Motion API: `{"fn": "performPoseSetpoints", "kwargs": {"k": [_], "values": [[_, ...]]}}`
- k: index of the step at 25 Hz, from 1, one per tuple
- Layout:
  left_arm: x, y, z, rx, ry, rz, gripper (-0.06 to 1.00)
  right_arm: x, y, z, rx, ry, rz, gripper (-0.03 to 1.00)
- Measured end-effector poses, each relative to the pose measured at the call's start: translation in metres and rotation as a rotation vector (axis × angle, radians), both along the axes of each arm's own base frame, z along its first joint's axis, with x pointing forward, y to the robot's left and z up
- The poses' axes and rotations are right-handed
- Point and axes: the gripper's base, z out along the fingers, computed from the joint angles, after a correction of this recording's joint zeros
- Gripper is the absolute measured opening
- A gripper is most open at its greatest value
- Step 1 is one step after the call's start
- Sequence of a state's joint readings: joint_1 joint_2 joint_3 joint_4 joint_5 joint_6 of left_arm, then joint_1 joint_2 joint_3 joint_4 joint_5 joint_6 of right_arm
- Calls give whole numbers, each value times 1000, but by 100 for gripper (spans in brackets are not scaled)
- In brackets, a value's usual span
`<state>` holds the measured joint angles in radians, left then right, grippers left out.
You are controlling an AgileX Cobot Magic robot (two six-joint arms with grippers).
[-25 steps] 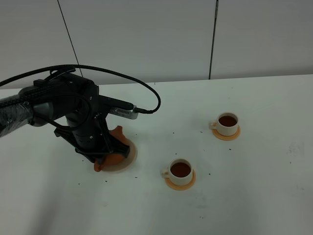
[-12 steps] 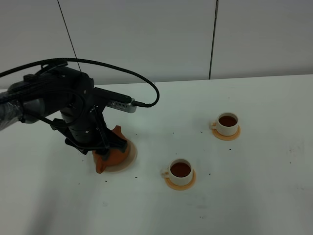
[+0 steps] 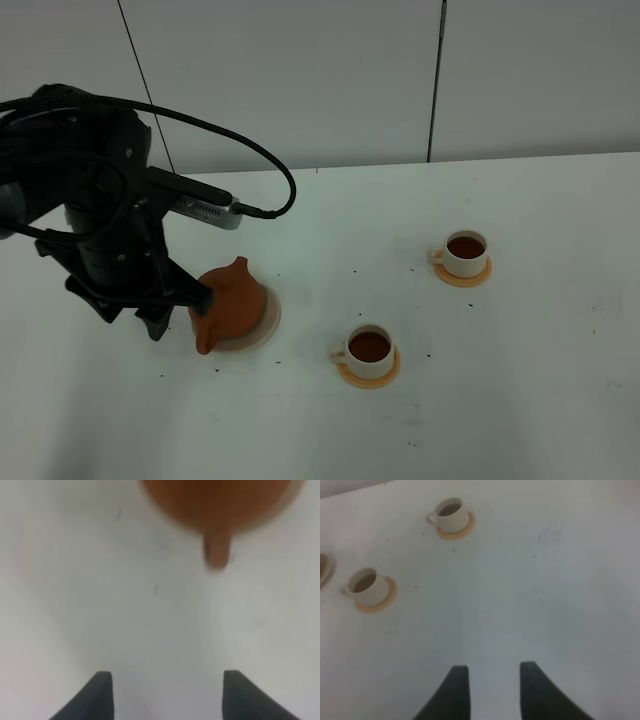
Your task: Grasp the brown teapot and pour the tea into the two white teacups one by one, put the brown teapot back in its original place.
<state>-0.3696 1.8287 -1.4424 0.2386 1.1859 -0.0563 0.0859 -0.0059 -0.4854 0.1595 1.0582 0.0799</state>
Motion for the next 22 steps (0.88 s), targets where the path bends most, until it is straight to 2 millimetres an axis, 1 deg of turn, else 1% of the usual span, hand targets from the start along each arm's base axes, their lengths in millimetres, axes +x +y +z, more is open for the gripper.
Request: {"fn": "performPoseSetpoints", "kwargs": {"k": [3,5,6,10,16,19,22], "values": [[-7,3,9,-3,-21,-1,54,0,0,0,0,0,0,24],[-20,8,14,-1,-20,0,54,0,0,0,0,0,0,24],[-28,12,12,6,-7,5,54,0,0,0,0,0,0,24],[-69,28,11,28,13,44,54,0,0,0,0,0,0,24],[-133,54,21,15,-30,66,54,0,0,0,0,0,0,24],[-163,65,18,11,-40,69,54,0,0,0,0,0,0,24],[-186,73,13,-12,-66,75,54,0,0,0,0,0,0,24]]}}
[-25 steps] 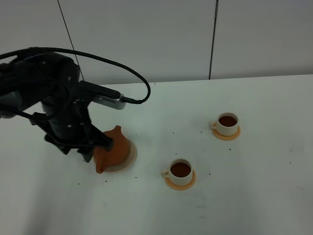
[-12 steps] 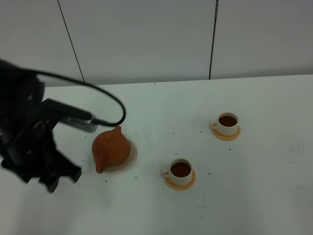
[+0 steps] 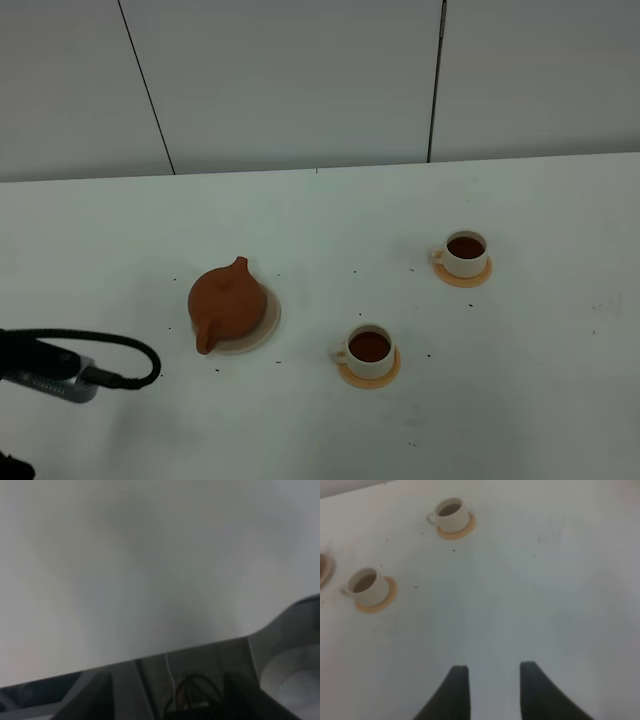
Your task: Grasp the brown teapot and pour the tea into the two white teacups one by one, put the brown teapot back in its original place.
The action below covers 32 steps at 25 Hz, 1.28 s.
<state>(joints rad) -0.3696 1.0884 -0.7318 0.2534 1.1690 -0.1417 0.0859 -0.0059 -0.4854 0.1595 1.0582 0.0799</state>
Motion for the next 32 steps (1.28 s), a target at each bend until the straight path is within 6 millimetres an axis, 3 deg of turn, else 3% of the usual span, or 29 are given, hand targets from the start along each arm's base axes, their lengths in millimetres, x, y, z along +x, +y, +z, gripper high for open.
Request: {"fn": "performPoseSetpoints", "kwargs": {"k": [4,14,24,32], "values": [[-23,5,-7,-57,-42,3,54,0,0,0,0,0,0,24],[-40,10,-31,-88,-68,-6,54,0,0,0,0,0,0,24],[-42,10,-29,-103,-87,2,54,0,0,0,0,0,0,24],[-58,19,-12,-140,-246,32,54,0,0,0,0,0,0,24]]}}
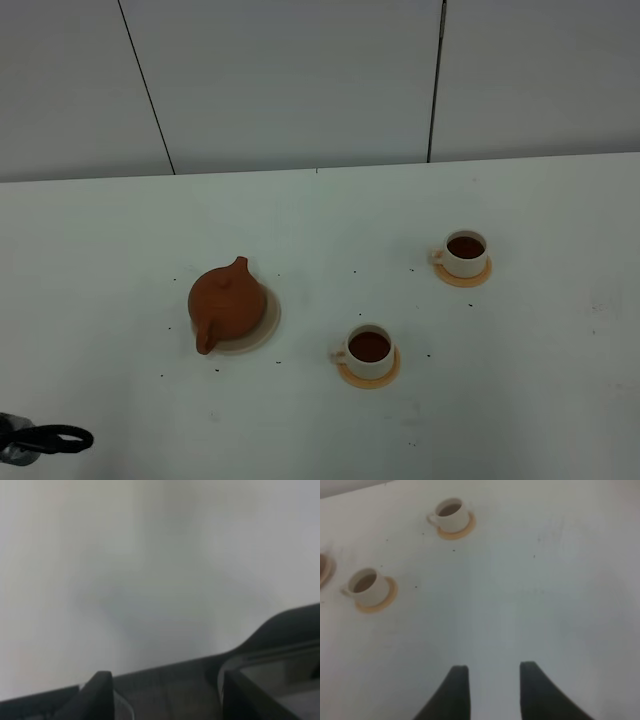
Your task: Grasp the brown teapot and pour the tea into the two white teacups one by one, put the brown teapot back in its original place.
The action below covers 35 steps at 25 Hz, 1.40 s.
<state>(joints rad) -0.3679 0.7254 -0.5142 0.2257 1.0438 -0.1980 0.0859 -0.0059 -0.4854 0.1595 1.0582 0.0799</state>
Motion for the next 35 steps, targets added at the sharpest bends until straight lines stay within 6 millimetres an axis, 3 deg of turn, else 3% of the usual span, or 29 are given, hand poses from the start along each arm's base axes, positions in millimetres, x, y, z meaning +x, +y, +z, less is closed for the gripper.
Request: {"fn": "performPoseSetpoints", "kwargs": {"k": [10,20,35], "values": [[-20,14,11,-119,-103,79,54,0,0,0,0,0,0,24],[-52,22,23,-124,-336,178,54,0,0,0,0,0,0,24],[-85,27,27,-133,-567,246,54,0,0,0,0,0,0,24]]}}
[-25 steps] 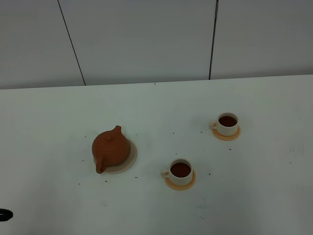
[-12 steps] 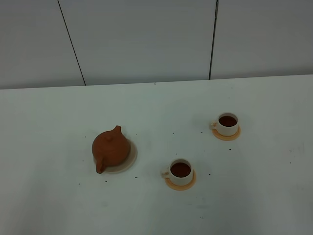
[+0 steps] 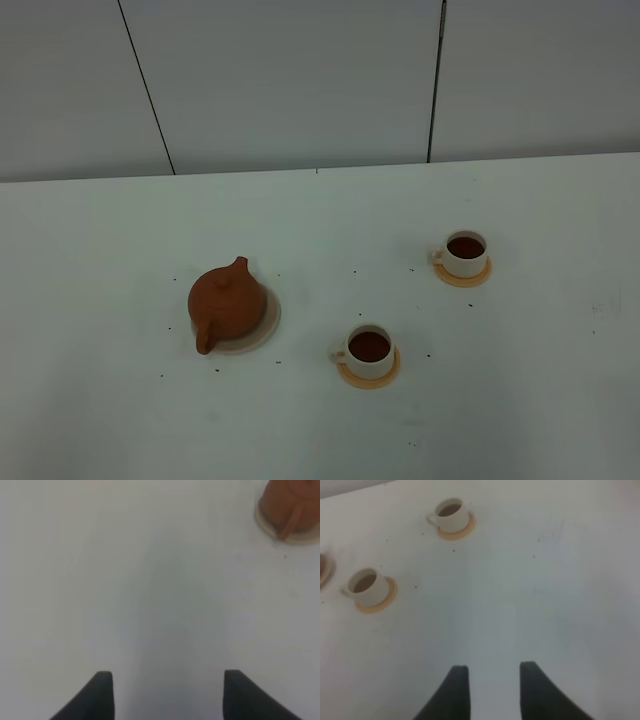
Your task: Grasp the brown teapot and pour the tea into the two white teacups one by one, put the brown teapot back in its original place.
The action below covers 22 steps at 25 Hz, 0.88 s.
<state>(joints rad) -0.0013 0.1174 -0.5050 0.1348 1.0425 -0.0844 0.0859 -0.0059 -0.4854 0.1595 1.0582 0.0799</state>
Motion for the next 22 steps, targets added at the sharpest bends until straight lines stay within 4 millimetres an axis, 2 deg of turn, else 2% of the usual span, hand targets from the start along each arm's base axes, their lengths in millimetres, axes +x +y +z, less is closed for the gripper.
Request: {"fn": "performPoseSetpoints", "kwargs": {"k": [6,22], "values": [[-18,0,0,1,-121,0,54,0,0,0,0,0,0,24],[-19,0,0,1,-123,-1,54,0,0,0,0,0,0,24]]}}
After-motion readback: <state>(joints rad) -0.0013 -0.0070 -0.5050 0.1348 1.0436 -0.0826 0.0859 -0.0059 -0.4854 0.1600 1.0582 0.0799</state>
